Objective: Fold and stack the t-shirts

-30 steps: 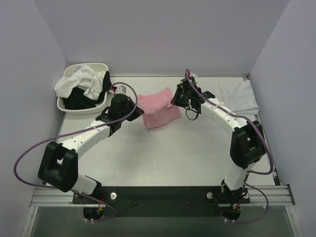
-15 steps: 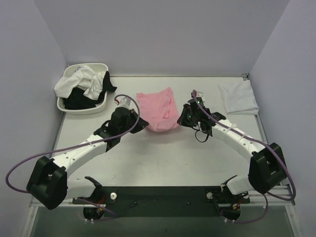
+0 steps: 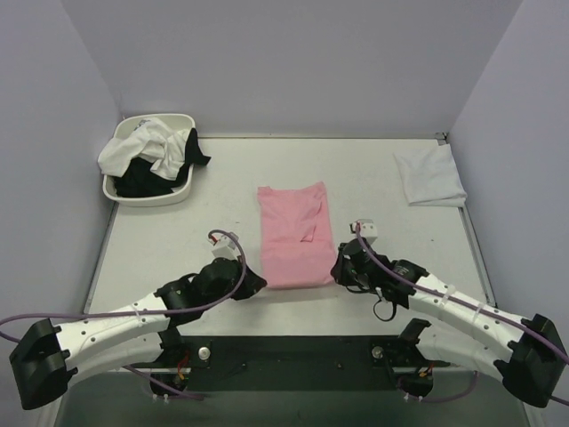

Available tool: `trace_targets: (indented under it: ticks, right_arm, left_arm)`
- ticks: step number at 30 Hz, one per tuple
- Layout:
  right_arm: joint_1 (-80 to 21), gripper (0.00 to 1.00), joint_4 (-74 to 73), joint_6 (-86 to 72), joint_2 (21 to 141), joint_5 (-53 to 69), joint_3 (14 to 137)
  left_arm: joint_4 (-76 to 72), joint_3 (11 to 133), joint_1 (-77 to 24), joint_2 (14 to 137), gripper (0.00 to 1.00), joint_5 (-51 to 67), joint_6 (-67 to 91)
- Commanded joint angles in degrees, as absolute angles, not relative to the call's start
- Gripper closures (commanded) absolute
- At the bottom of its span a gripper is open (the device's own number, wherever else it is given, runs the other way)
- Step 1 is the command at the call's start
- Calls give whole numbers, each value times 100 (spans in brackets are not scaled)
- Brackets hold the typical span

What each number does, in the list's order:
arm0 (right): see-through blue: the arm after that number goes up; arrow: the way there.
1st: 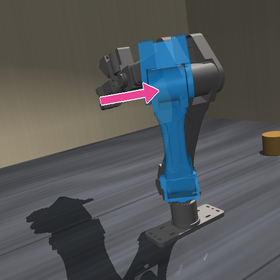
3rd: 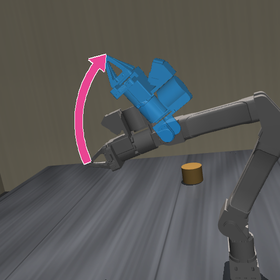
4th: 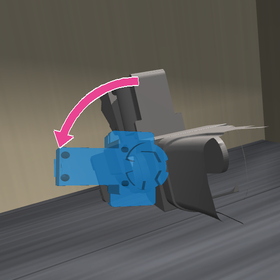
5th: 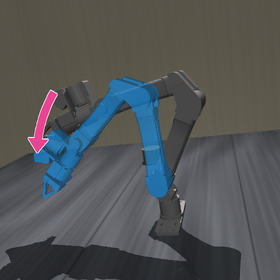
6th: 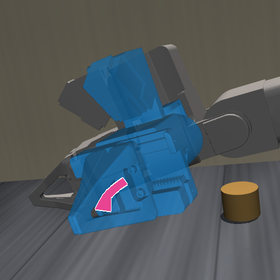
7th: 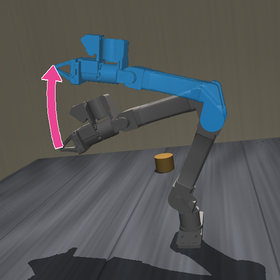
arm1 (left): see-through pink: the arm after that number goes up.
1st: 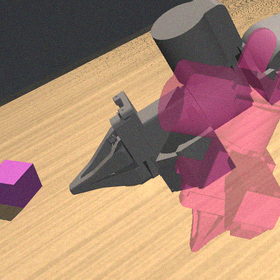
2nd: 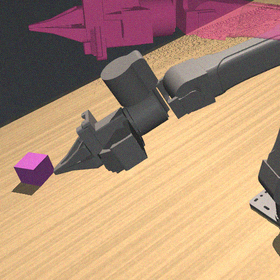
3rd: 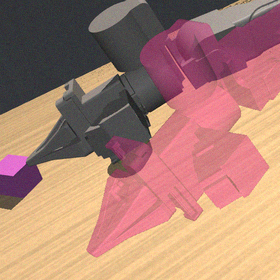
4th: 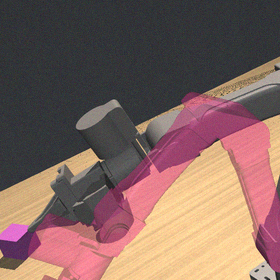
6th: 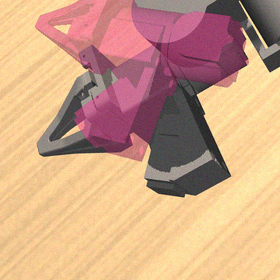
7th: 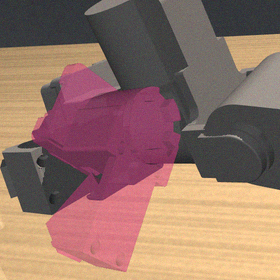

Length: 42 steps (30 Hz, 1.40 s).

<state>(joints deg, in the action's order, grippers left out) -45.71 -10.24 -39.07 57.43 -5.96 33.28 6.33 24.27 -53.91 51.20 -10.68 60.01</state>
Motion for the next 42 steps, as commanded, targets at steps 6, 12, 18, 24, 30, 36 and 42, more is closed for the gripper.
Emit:
trace_targets:
  ticks: [6, 12, 18, 24, 30, 36, 42]
  right_arm:
    - [-6028, 100, -2346, -4852, 4202, -2320, 3014]
    - [-6302, 100, -2365, -4457, 4543, -2899, 3795]
    - [-6101, 100, -2040, -3894, 5237, -3024, 4350]
    - [-5267, 100, -1363, -3508, 5739, -2356, 4465]
    - [-4615, 100, -994, -3147, 6389, -1855, 4877]
    - [-3894, 100, -624, -2944, 7136, -1178, 5396]
    - [-3560, 100, -518, -2795, 7795, -845, 6028]
  left_arm:
    - [1916, 2284, -7196, 3973, 100, -2724, 7190]
    - [1995, 3205, -7242, 4306, 100, -3041, 6593]
    - [1925, 4024, -6856, 4877, 100, -3278, 5802]
    - [1224, 4263, -5960, 5457, 100, -2594, 5239]
    - [704, 4359, -5195, 6081, 100, -2023, 4984]
    - [273, 4552, -4475, 6591, 100, -1486, 4852]
    - [123, 5017, -4043, 7039, 100, -1099, 4737]
